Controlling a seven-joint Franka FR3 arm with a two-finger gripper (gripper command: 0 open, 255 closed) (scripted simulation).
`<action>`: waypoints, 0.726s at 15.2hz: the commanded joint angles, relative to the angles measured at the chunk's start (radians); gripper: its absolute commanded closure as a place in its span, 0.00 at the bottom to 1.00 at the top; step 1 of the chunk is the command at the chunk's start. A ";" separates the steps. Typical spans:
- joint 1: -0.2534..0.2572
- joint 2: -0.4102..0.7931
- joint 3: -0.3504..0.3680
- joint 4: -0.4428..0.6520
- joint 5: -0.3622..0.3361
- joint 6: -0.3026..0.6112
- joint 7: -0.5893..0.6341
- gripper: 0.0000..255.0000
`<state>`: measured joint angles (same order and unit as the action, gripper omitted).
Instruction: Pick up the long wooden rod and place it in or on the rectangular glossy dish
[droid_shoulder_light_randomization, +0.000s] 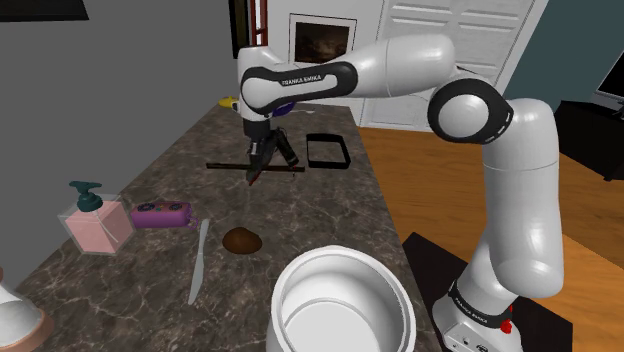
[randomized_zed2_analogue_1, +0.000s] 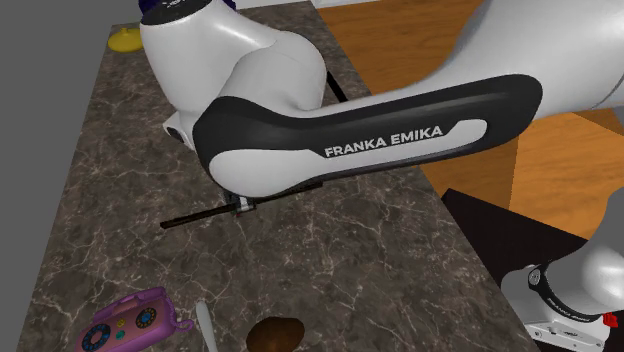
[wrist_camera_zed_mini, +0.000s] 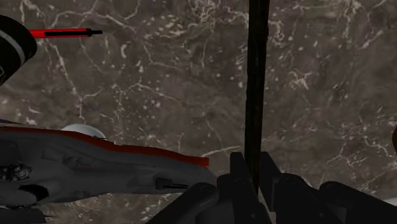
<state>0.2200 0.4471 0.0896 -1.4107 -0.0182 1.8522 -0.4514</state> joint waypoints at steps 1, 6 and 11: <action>0.000 0.001 0.000 0.015 0.000 -0.015 0.000 1.00; -0.076 -0.023 -0.027 -0.019 0.013 -0.006 -0.103 1.00; -0.149 -0.024 -0.056 -0.016 0.025 -0.010 -0.206 1.00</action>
<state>0.0861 0.4184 0.0394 -1.4366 0.0039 1.8465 -0.6345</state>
